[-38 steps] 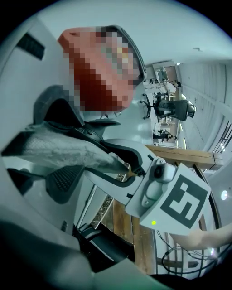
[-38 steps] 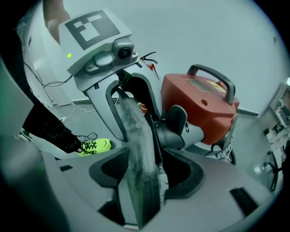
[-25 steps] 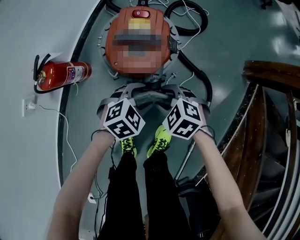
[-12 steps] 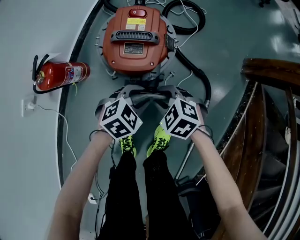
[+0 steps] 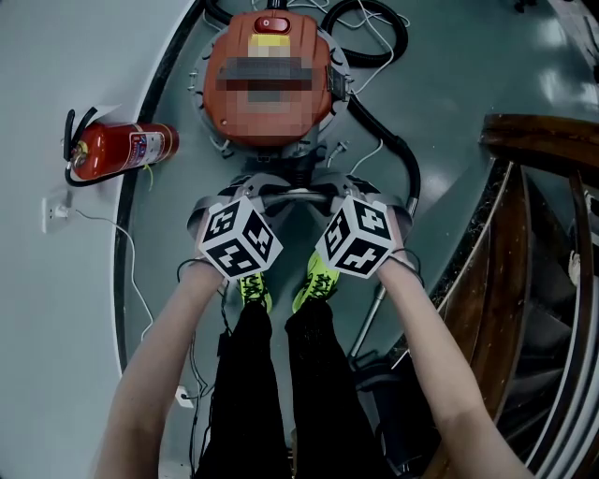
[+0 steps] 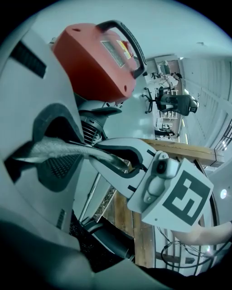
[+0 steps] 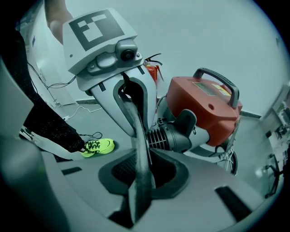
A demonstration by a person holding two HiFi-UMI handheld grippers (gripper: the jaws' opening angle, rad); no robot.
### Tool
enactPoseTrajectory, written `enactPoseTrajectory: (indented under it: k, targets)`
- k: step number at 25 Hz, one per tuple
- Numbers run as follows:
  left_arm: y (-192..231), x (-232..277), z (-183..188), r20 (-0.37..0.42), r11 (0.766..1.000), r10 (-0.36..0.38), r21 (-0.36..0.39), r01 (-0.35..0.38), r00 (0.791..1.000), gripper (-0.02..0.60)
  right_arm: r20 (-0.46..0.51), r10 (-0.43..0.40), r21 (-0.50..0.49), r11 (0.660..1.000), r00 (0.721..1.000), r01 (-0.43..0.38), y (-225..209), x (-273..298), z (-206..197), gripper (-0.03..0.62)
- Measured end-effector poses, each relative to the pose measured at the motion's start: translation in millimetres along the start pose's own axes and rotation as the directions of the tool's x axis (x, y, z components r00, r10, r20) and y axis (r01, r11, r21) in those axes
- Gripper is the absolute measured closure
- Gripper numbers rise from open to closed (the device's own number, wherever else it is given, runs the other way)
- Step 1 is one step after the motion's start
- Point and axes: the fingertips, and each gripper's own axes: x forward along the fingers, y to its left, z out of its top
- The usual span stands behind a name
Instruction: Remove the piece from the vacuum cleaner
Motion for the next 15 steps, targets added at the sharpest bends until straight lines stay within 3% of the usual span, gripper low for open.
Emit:
enactPoseTrajectory:
  k: [15]
  targets:
    - [0.1,0.8,-1.1,0.006,1.0,-0.005,-0.021,0.005,1.0,0.529,-0.001,-0.001,0.008,1.0,1.0,0.001,1.2,0.4,-0.4,0.537]
